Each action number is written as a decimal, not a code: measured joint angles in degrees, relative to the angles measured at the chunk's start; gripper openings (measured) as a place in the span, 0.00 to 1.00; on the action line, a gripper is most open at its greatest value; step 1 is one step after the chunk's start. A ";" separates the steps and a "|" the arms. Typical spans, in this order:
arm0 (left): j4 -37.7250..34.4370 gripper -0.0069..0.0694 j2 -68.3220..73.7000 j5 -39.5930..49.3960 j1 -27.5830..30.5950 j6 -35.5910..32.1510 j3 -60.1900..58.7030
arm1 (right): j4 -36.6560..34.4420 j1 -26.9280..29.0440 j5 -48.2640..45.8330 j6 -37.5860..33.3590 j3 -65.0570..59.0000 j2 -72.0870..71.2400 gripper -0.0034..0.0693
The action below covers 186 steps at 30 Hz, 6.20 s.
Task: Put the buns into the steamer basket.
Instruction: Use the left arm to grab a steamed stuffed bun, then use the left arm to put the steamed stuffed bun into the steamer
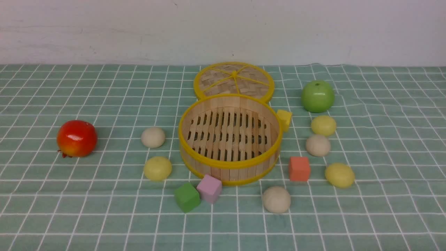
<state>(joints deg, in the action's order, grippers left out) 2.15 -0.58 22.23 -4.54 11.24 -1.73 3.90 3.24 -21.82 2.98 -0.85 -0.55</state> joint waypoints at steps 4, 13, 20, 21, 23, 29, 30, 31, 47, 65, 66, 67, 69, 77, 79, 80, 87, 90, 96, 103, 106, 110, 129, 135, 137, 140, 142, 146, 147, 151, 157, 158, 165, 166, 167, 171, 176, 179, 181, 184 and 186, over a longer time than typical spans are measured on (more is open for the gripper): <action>0.00 0.40 0.00 0.00 0.00 0.00 0.00 | 0.00 0.00 0.00 0.00 0.00 0.00 0.38; 0.00 0.40 0.00 0.00 0.00 0.00 0.00 | 0.00 0.00 0.00 0.00 0.00 0.00 0.38; 0.00 0.40 0.00 0.00 0.00 0.00 0.00 | 0.00 0.00 0.00 0.00 0.00 0.00 0.38; 0.00 0.40 0.00 0.00 0.00 0.00 0.00 | 0.00 0.00 0.00 0.00 0.00 0.00 0.38; 0.00 0.40 0.00 0.00 0.00 0.00 0.00 | 0.00 0.00 0.00 0.00 0.00 0.00 0.38; 0.00 0.40 0.00 0.00 0.00 0.00 0.00 | 0.00 0.00 0.00 0.00 0.00 0.00 0.38; 0.00 0.40 0.00 0.00 0.00 0.00 0.00 | 0.00 0.00 0.00 0.00 0.00 0.00 0.38; 0.00 0.40 0.00 0.00 0.00 0.00 0.00 | 0.00 0.00 0.00 0.00 0.00 0.00 0.38; -3.26 0.40 0.00 -11.81 0.00 0.00 0.00 | 0.00 0.00 0.00 0.00 0.00 0.00 0.38; -13.52 0.40 7.19 -25.84 0.00 1.52 19.44 | 0.00 0.00 0.00 0.00 0.00 0.00 0.38; -13.42 0.40 10.05 -22.23 0.00 1.52 23.53 | 0.00 0.00 0.00 0.00 0.00 0.00 0.38; -13.33 0.40 11.69 -20.07 0.00 1.52 25.32 | 0.00 0.00 0.00 0.00 0.00 0.00 0.38; -13.22 0.40 15.33 -15.38 0.00 1.52 28.51 | 0.00 0.00 0.00 0.00 0.00 0.00 0.38; -7.55 0.40 28.18 -2.15 0.00 1.52 30.34 | 0.00 0.00 0.00 0.00 0.00 0.00 0.38; -7.08 0.40 30.86 -1.55 0.00 2.16 30.34 | 0.00 0.00 0.00 0.00 0.00 0.00 0.38; -7.34 0.40 32.22 -1.42 0.00 2.56 30.34 | 0.00 0.00 0.00 0.00 0.00 0.00 0.38; -11.14 0.40 42.46 0.88 0.00 4.32 30.72 | 0.00 0.00 0.00 0.00 0.00 0.00 0.38; -11.48 0.40 46.75 4.33 0.00 4.33 33.17 | 0.00 0.00 0.00 0.00 0.00 0.00 0.38; -11.61 0.40 56.47 11.19 -0.87 4.38 41.57 | 0.00 0.00 0.00 0.00 0.00 0.00 0.38; -11.28 0.40 68.26 19.17 -6.67 1.82 51.45 | 0.00 0.00 0.00 0.00 0.00 0.00 0.38; -10.50 0.40 73.46 21.24 -8.80 0.74 56.00 | 0.00 0.00 0.00 0.00 0.00 0.00 0.38; -10.50 0.40 79.47 22.93 -9.08 0.21 62.44 | 0.00 0.00 0.00 0.00 0.00 0.00 0.38; 1.11 0.40 113.35 33.87 -15.73 -1.00 93.69 | 0.00 0.00 0.00 0.00 0.00 0.00 0.38; 5.25 0.40 116.11 34.10 -15.73 2.14 94.86 | 0.00 0.00 0.00 0.00 0.00 0.00 0.38; 5.03 0.40 116.81 33.71 -15.73 2.39 94.86 | 0.00 0.00 0.00 0.00 0.00 0.00 0.38; 4.76 0.40 117.77 32.95 -15.73 2.61 94.86 | 0.00 0.00 0.00 0.00 0.00 0.00 0.38; 4.81 0.40 118.34 32.40 -15.73 2.81 94.87 | 0.00 0.00 0.00 0.00 0.00 0.00 0.38; 4.95 0.40 119.10 31.53 -15.73 2.92 94.87 | 0.00 0.00 0.00 0.00 0.00 0.00 0.38; 4.99 0.40 119.51 31.48 -15.73 3.16 94.92 | 0.00 0.00 0.00 0.00 0.00 0.00 0.38; 4.99 0.40 120.47 31.68 -15.73 3.75 94.98 | 0.00 0.00 0.00 0.00 0.00 0.00 0.38; 5.05 0.33 121.09 32.04 -15.73 4.08 95.28 | 0.00 0.00 0.00 0.00 0.00 0.00 0.38; 5.00 0.28 121.15 32.18 -15.73 4.10 95.28 | 0.00 0.00 0.00 0.00 0.00 0.00 0.38; 4.45 0.07 121.11 34.42 -15.73 3.65 95.45 | 0.00 0.00 0.00 0.00 0.00 0.00 0.38; 4.39 0.07 120.76 34.92 -15.73 3.34 95.45 | 0.00 0.00 0.00 0.00 0.00 0.00 0.38; 4.32 0.07 120.46 35.23 -15.73 3.21 95.45 | 0.00 0.00 0.00 0.00 0.00 0.00 0.38; 4.07 0.07 117.41 36.59 -15.73 1.90 95.66 | 0.00 0.00 0.00 0.00 0.00 0.00 0.38; 3.70 0.07 113.54 40.17 -15.73 -1.16 98.81 | 0.00 0.00 0.00 0.00 0.00 0.00 0.38; 3.22 0.07 112.71 42.93 -15.73 -1.91 101.77 | 0.00 0.00 0.00 0.00 0.00 0.00 0.38; 1.92 0.07 112.64 45.43 -15.73 -2.82 104.53 | 0.00 0.00 0.00 0.00 0.00 0.00 0.38; -2.15 0.07 112.64 47.95 -15.73 -4.59 108.69 | 0.00 0.00 0.00 0.00 0.00 0.00 0.38; -5.15 0.07 112.64 48.40 -15.73 -5.53 111.20 | 0.00 0.00 0.00 0.00 0.00 0.00 0.38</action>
<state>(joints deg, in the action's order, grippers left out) -3.00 112.07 70.63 -20.27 5.72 109.47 3.90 3.24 -21.82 2.98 -0.85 -0.55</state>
